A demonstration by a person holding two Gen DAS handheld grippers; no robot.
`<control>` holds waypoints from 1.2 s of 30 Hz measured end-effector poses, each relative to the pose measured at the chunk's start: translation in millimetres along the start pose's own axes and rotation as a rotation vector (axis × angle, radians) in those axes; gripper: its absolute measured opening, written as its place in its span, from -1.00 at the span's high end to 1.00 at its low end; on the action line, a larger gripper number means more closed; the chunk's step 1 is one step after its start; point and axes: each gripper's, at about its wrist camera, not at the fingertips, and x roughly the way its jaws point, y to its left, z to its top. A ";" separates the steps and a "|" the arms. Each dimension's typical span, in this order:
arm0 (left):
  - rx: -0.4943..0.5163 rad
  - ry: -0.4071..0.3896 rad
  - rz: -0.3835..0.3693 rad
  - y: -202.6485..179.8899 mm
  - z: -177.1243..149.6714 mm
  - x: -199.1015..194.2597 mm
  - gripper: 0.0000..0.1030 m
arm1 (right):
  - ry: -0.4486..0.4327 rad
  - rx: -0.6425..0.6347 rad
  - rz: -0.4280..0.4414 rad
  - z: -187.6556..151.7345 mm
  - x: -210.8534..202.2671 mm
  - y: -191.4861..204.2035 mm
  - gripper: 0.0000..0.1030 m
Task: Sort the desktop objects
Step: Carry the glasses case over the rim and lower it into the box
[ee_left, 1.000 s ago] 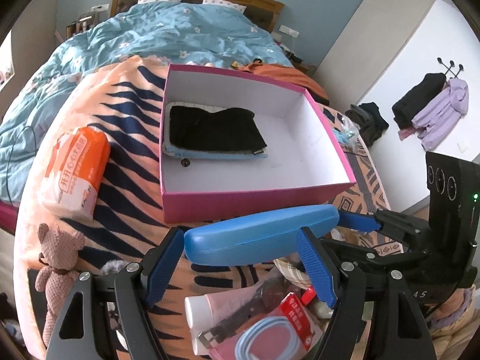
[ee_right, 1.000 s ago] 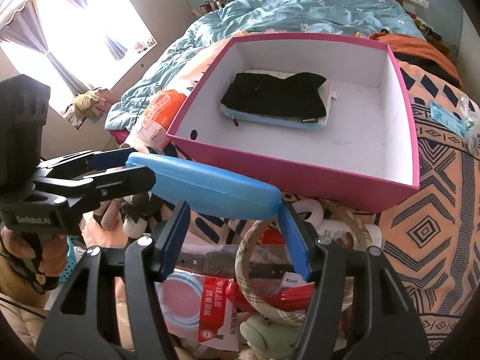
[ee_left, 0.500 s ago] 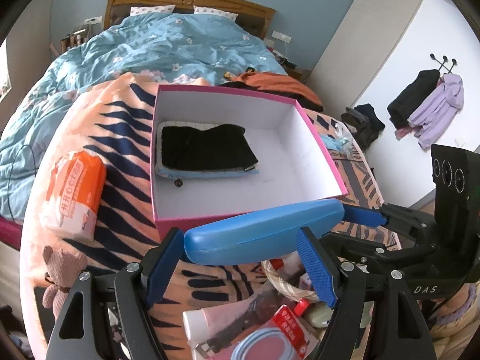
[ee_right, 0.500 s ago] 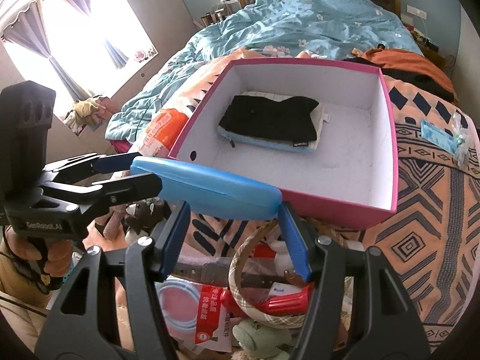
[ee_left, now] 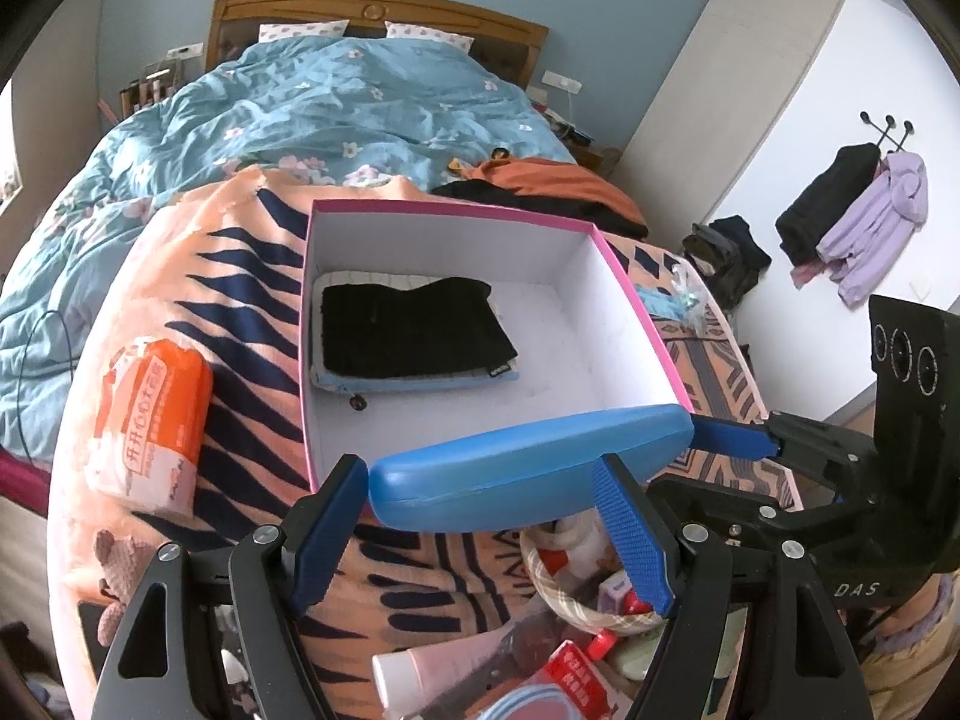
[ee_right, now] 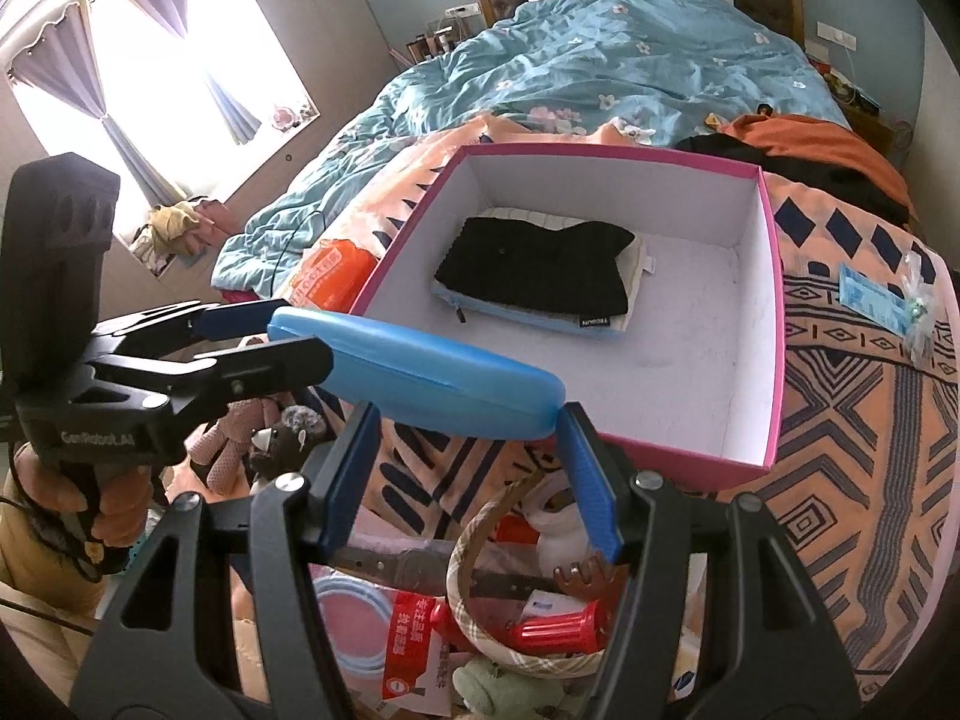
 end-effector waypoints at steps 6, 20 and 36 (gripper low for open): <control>-0.011 0.003 -0.004 2.5 6.1 3.3 -0.51 | 0.001 -0.001 0.001 5.4 2.5 -3.7 -0.23; -0.036 0.030 0.002 8.5 18.1 20.7 -0.51 | 0.022 0.011 0.017 19.6 19.0 -17.5 -0.23; -0.076 0.118 0.022 17.2 18.3 51.4 -0.51 | 0.087 0.061 0.047 17.4 47.0 -37.9 -0.23</control>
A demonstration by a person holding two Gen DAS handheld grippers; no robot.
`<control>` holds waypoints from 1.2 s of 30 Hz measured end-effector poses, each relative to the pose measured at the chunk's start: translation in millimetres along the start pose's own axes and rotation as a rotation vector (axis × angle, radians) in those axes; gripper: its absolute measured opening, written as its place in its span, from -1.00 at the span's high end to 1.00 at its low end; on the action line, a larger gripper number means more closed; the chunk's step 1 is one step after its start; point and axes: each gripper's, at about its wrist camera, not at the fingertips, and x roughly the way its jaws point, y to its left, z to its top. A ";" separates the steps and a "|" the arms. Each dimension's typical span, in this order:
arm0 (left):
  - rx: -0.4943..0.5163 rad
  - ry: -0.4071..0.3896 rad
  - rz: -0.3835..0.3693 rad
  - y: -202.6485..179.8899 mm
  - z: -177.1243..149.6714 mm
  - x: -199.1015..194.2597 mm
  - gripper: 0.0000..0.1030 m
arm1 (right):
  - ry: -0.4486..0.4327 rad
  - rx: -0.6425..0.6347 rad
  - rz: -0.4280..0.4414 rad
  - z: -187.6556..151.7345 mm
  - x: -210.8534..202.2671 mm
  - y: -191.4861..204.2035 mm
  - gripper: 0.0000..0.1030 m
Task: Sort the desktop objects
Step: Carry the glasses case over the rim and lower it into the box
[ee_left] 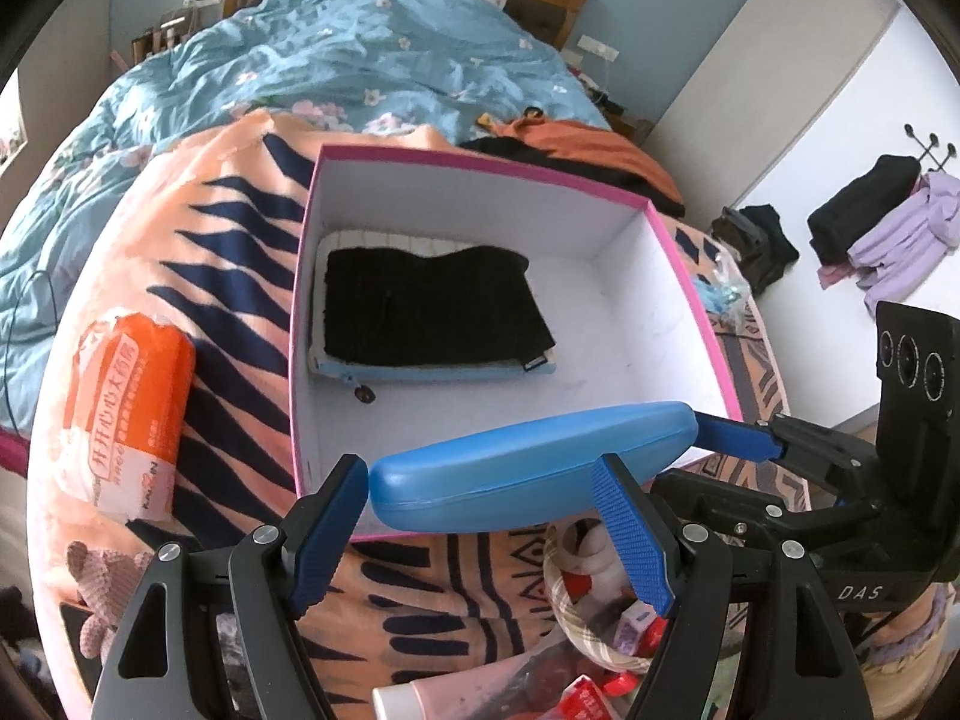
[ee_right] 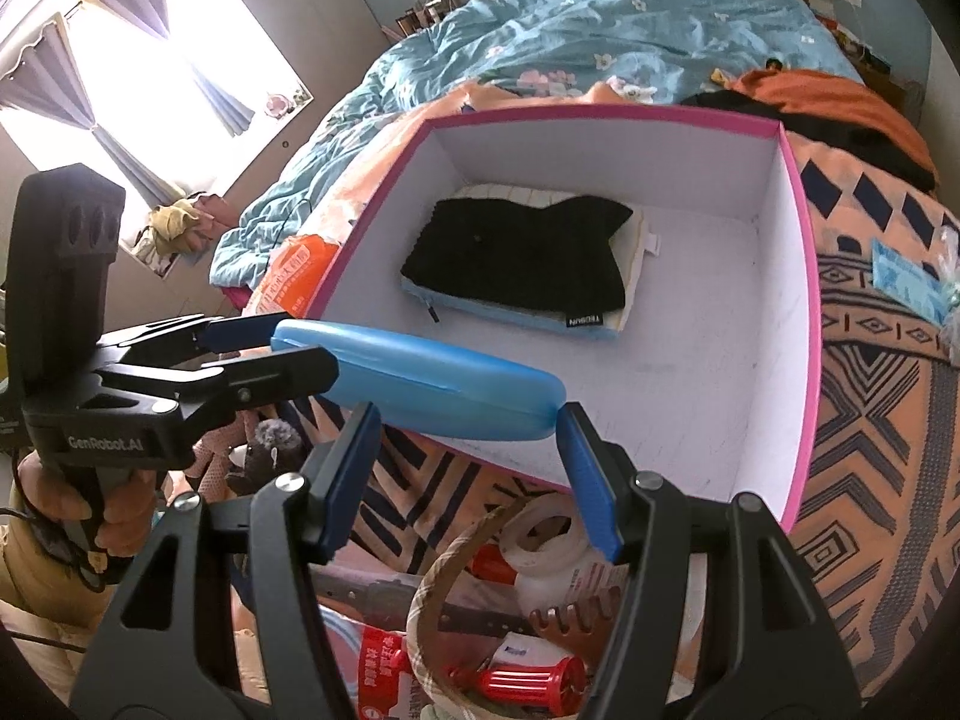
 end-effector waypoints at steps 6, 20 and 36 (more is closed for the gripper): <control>-0.007 0.028 0.011 1.8 1.1 11.3 -0.51 | 0.020 0.024 0.007 -1.1 9.6 -7.8 -0.23; -0.017 0.097 0.048 8.2 2.6 37.0 -0.50 | 0.075 0.069 0.022 -2.4 34.3 -22.7 -0.23; 0.049 0.132 0.117 7.2 18.9 61.1 -0.47 | 0.145 0.115 0.002 5.9 70.0 -42.6 -0.23</control>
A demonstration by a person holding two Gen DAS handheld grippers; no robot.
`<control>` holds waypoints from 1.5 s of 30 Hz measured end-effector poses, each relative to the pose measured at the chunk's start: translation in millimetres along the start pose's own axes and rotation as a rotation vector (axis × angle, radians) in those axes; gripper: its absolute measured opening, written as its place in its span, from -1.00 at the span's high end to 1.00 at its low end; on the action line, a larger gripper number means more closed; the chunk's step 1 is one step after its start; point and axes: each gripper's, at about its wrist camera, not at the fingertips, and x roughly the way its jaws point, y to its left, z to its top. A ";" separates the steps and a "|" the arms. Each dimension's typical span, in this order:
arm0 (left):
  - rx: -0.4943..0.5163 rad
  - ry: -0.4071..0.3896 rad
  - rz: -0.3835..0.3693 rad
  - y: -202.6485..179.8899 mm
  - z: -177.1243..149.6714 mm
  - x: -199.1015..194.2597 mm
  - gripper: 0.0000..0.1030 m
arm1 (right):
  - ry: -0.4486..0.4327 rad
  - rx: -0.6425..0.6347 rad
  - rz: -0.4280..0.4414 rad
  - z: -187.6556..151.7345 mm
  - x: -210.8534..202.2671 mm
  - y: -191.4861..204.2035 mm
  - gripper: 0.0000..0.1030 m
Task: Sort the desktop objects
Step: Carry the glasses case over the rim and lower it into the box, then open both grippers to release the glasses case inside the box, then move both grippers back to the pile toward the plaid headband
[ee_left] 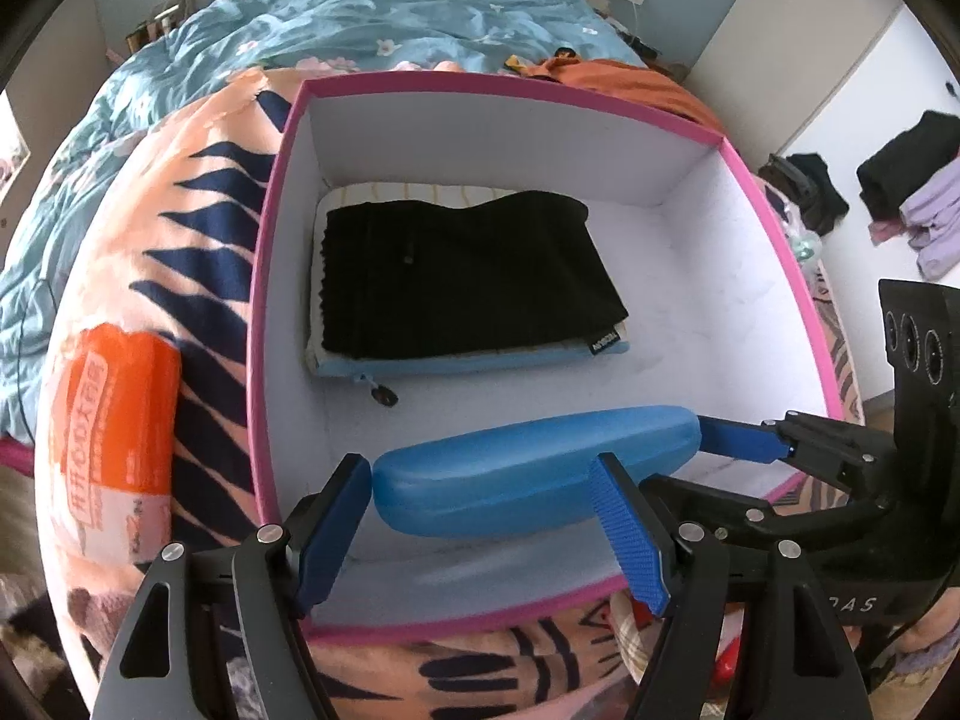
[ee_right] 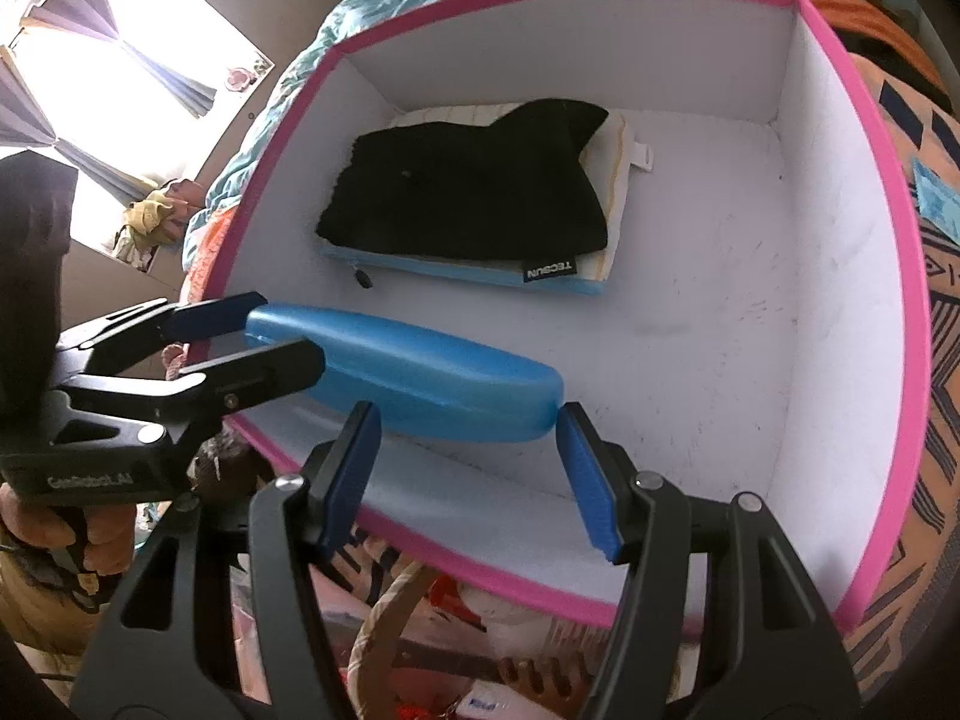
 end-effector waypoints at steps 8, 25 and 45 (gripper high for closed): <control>0.024 -0.010 0.030 -1.0 14.4 8.2 -0.44 | 0.021 0.024 -0.011 8.3 13.7 -10.7 -0.21; 0.003 -0.091 -0.092 9.8 5.7 -7.8 -0.43 | 0.038 0.024 -0.013 5.7 21.2 -17.9 -0.21; -0.076 -0.145 -0.171 15.0 -28.6 -31.3 -0.44 | 0.091 0.048 0.066 12.6 41.2 2.8 -0.21</control>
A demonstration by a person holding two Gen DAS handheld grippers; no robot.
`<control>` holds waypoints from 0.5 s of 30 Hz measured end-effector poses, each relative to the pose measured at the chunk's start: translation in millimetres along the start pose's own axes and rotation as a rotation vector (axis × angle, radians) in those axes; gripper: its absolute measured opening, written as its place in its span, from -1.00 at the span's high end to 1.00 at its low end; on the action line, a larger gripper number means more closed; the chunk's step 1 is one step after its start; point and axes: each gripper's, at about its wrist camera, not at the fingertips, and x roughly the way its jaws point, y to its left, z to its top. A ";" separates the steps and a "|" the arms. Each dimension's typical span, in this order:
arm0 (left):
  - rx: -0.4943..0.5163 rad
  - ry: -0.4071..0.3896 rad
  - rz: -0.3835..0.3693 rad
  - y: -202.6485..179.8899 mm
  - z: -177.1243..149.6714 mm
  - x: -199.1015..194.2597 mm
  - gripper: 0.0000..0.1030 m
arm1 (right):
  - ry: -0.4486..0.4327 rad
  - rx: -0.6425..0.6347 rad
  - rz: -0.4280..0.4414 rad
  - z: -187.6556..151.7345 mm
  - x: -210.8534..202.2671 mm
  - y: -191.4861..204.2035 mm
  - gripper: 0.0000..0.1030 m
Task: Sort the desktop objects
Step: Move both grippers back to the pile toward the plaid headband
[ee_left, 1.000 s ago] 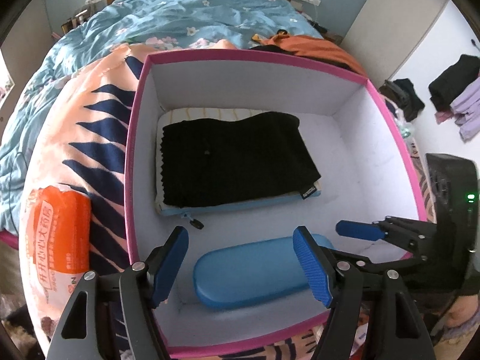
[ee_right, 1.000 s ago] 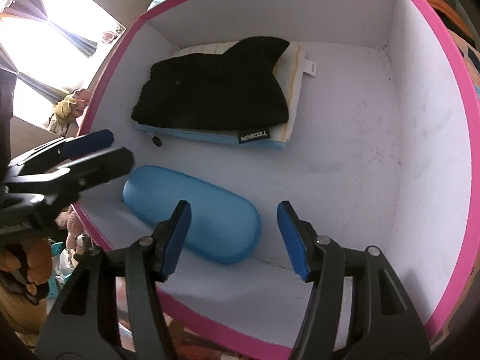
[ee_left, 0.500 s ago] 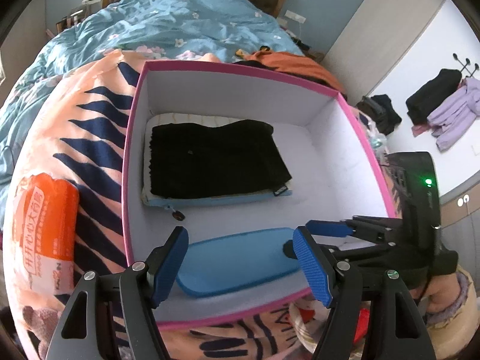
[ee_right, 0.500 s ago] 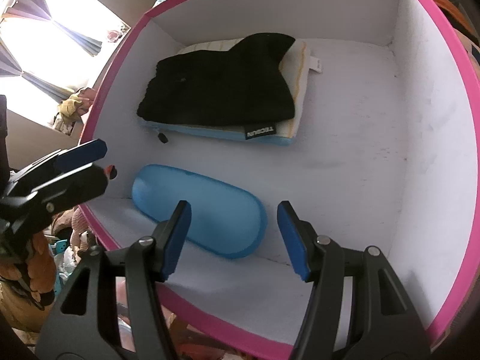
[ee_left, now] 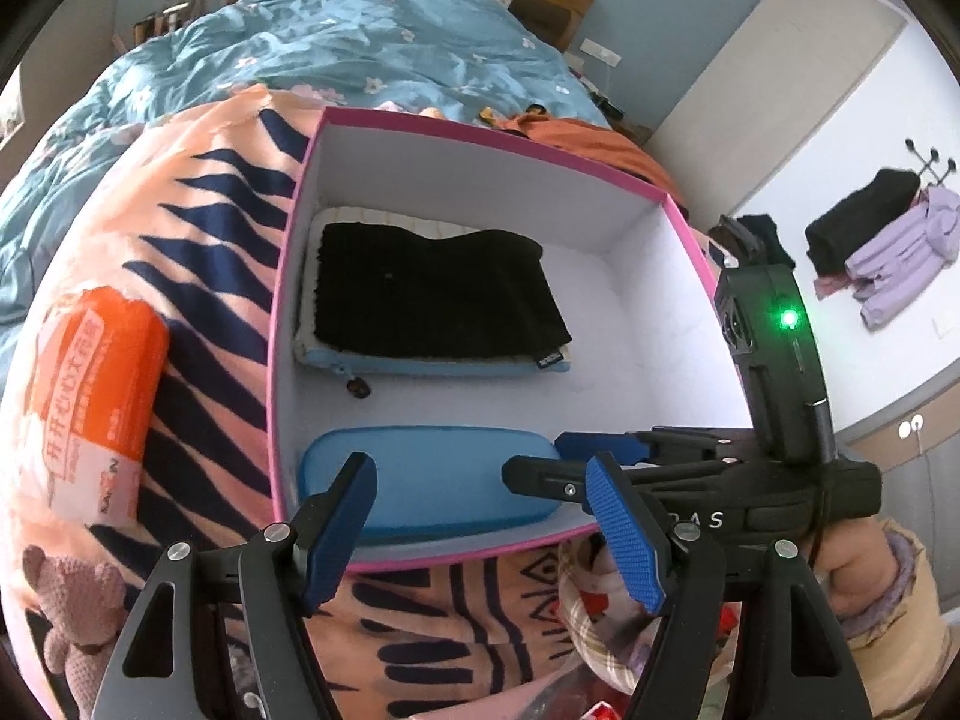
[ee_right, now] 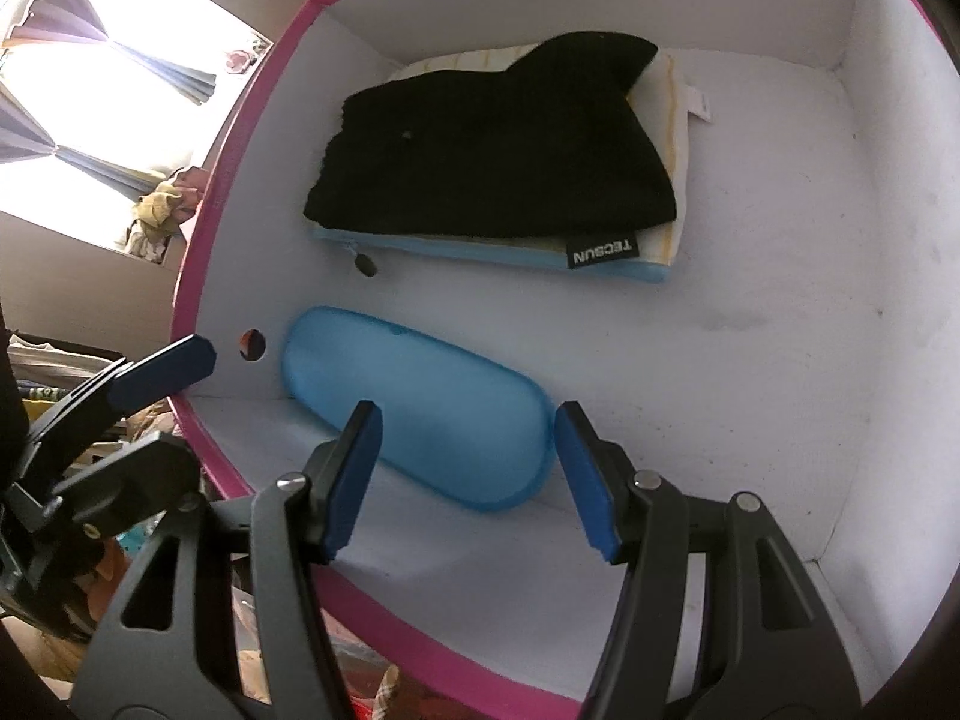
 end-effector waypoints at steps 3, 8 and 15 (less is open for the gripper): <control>-0.010 -0.016 0.001 2.1 -3.6 -7.9 -0.44 | -0.026 -0.002 0.009 -1.1 -6.4 0.2 -0.21; 0.003 -0.046 -0.018 -3.0 -10.1 -23.9 -0.44 | -0.109 -0.056 0.003 -11.6 -39.3 10.0 -0.21; 0.077 -0.027 -0.077 -28.3 -30.4 -32.3 -0.44 | -0.199 -0.143 -0.044 -53.5 -96.4 18.1 -0.21</control>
